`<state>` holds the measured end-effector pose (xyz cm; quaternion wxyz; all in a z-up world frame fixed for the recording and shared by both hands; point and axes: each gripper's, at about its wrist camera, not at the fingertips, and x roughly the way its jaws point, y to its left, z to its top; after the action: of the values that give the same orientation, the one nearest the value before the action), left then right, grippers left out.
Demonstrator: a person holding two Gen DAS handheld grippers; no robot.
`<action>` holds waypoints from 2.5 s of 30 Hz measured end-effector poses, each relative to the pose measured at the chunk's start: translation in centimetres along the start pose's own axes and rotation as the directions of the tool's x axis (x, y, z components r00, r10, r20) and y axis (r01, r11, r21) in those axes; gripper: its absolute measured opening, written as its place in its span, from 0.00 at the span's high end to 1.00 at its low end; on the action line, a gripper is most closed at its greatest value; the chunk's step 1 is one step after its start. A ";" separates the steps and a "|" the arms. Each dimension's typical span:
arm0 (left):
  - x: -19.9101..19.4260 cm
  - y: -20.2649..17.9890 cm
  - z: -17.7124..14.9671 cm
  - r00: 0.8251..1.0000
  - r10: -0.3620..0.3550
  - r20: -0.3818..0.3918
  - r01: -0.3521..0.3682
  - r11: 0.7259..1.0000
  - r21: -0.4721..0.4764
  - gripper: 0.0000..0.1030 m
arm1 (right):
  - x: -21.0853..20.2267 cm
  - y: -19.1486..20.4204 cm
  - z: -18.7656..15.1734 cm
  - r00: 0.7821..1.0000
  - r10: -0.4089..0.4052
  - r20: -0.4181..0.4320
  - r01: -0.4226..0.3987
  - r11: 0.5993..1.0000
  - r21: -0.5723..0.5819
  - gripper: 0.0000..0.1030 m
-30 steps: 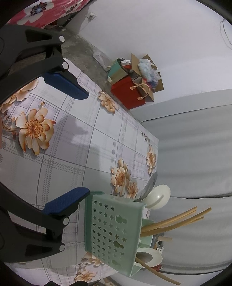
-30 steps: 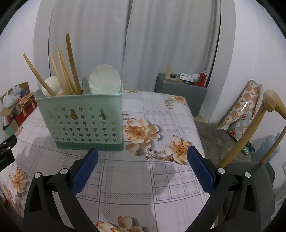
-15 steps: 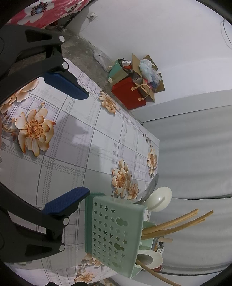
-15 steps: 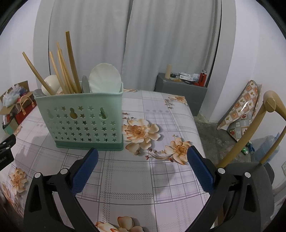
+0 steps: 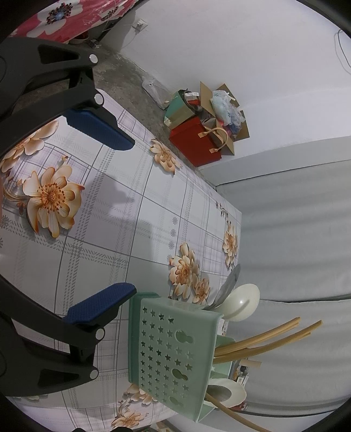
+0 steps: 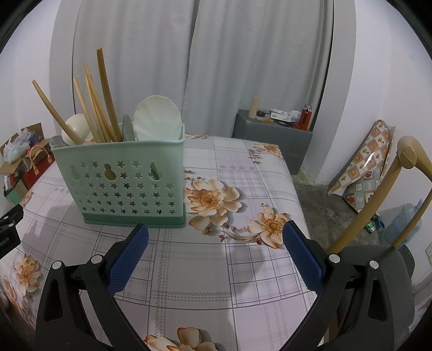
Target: Organize utensils
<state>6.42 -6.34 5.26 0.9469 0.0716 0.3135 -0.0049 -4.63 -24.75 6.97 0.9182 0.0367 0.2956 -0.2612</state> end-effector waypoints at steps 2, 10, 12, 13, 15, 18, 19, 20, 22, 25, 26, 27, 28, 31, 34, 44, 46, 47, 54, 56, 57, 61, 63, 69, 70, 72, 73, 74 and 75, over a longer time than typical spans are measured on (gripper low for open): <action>0.0 0.0 0.0 1.000 0.000 -0.001 0.000 1.000 0.002 0.08 | 0.0 0.0 -0.1 1.000 0.003 -0.003 -0.003 1.000 0.002 0.06; 0.0 -0.1 0.0 1.000 0.000 -0.002 0.000 1.000 0.000 0.08 | 0.0 -0.2 -0.2 1.000 0.015 -0.019 -0.015 1.000 0.017 0.06; 0.0 -0.1 0.0 1.000 -0.001 -0.003 0.001 1.000 0.000 0.08 | 0.0 -0.2 -0.2 1.000 0.018 -0.022 -0.017 1.000 0.019 0.06; 0.0 -0.1 -0.1 1.000 0.000 -0.002 0.000 1.000 -0.001 0.08 | -0.1 -0.2 -0.2 1.000 0.018 -0.023 -0.018 1.000 0.020 0.06; 0.0 -0.1 -0.1 1.000 -0.004 -0.002 0.004 1.000 0.000 0.08 | -0.1 -0.2 -0.2 0.999 0.021 -0.025 -0.021 1.000 0.019 0.06; 0.0 0.1 -0.2 1.000 -0.007 -0.002 0.007 1.000 0.003 0.08 | -0.2 -0.1 -0.2 0.999 0.026 -0.029 -0.025 1.000 0.018 0.06; 0.0 0.0 -0.2 1.000 -0.007 -0.003 0.007 1.000 0.002 0.08 | -0.2 0.0 -0.2 0.999 0.027 -0.030 -0.027 0.999 0.018 0.06; 0.0 0.1 -0.3 1.000 -0.008 -0.004 0.008 1.000 0.002 0.08 | -0.2 0.0 -0.2 0.999 0.030 -0.031 -0.029 0.999 0.017 0.06; 0.1 0.3 -0.3 1.000 -0.010 -0.004 0.010 1.000 0.000 0.08 | -0.3 0.2 -0.2 0.999 0.034 -0.031 -0.034 0.999 0.015 0.06; 0.2 0.5 -0.3 1.000 -0.008 -0.005 0.008 1.000 -0.002 0.08 | -0.2 0.3 -0.1 0.999 0.038 -0.032 -0.037 0.999 0.012 0.06; 0.2 0.5 -0.3 1.000 -0.006 -0.005 0.006 1.000 -0.003 0.08 | -0.2 0.4 -0.1 0.999 0.040 -0.033 -0.039 0.999 0.011 0.06; 0.2 0.6 -0.3 1.000 -0.004 -0.005 0.004 1.000 -0.004 0.08 | -0.2 0.5 -0.1 0.999 0.040 -0.033 -0.040 0.999 0.010 0.06; 0.3 0.7 -0.3 1.000 -0.003 -0.006 0.003 1.000 -0.005 0.08 | -0.2 0.5 -0.2 0.999 0.040 -0.033 -0.040 0.999 0.009 0.06; 0.3 1.0 -0.3 1.000 0.000 -0.005 0.000 1.000 -0.007 0.08 | -0.2 0.6 -0.1 0.999 0.041 -0.034 -0.041 0.999 0.008 0.06; 0.5 1.3 -0.3 1.000 0.001 -0.005 -0.001 1.000 -0.010 0.08 | -0.2 0.6 -0.1 0.999 0.040 -0.035 -0.040 0.999 0.008 0.06; 0.5 1.7 -0.3 1.000 -0.007 -0.002 0.007 1.000 -0.008 0.08 | -0.1 0.4 -0.1 0.999 0.036 -0.033 -0.036 0.999 0.008 0.06; 0.5 1.7 -0.3 1.000 -0.012 -0.002 0.012 1.000 -0.003 0.08 | 0.0 0.3 -0.1 0.999 0.035 -0.034 -0.035 0.999 0.009 0.06; 0.3 1.6 -0.4 1.000 -0.014 -0.001 0.014 1.000 -0.001 0.08 | 0.0 0.3 -0.1 0.999 0.035 -0.033 -0.035 0.999 0.008 0.06; 0.2 1.7 -0.3 0.999 -0.040 0.006 0.040 0.999 0.006 0.08 | 0.2 -0.1 -0.1 0.999 0.030 -0.037 -0.030 0.999 0.011 0.06; 0.1 1.6 -0.2 0.999 -0.052 0.007 0.051 0.999 0.012 0.08 | 0.3 -0.3 -0.1 0.999 0.029 -0.038 -0.029 1.000 0.012 0.06; 0.0 1.5 -0.1 0.998 -0.060 0.007 0.060 0.998 0.019 0.08 | 0.3 -0.3 0.0 0.999 0.030 -0.038 -0.029 1.000 0.011 0.06; -0.1 1.0 -0.1 0.997 -0.074 0.008 0.073 0.996 0.042 0.08 | 0.3 -0.4 0.0 0.999 0.030 -0.040 -0.029 1.000 0.012 0.06; 0.0 0.7 -0.1 0.997 -0.080 0.003 0.080 0.995 0.054 0.08 | 0.4 -0.5 0.0 0.999 0.030 -0.040 -0.030 0.999 0.012 0.06; -0.3 0.2 0.2 0.996 -0.088 0.008 0.087 0.992 0.091 0.08 | 0.4 -0.7 -0.1 0.999 0.025 -0.037 -0.024 1.000 0.006 0.06; -0.4 0.1 0.2 0.996 -0.088 0.012 0.086 0.992 0.094 0.08 | 0.4 -0.6 -0.1 0.999 0.024 -0.037 -0.024 1.000 0.006 0.06; -0.4 0.1 0.4 0.996 -0.089 0.015 0.087 0.991 0.098 0.08 | 0.4 -0.7 -0.1 0.999 0.024 -0.035 -0.024 1.000 0.005 0.06; -0.4 0.2 0.4 0.996 -0.090 0.015 0.088 0.991 0.098 0.08 | 0.4 -0.7 -0.1 0.999 0.024 -0.035 -0.024 1.000 0.005 0.06; -0.5 0.2 0.5 0.996 -0.091 0.015 0.089 0.991 0.098 0.08 | 0.4 -0.7 -0.1 0.999 0.023 -0.035 -0.023 1.000 0.004 0.06; -0.5 0.2 0.5 0.996 -0.094 0.014 0.092 0.991 0.097 0.08 | 0.4 -0.6 0.0 0.999 0.023 -0.034 -0.023 1.000 0.004 0.06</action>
<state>6.34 -6.25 5.94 0.9439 0.1026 0.3071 -0.0647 -4.73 -25.46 6.79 0.9158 0.0460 0.3105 -0.2505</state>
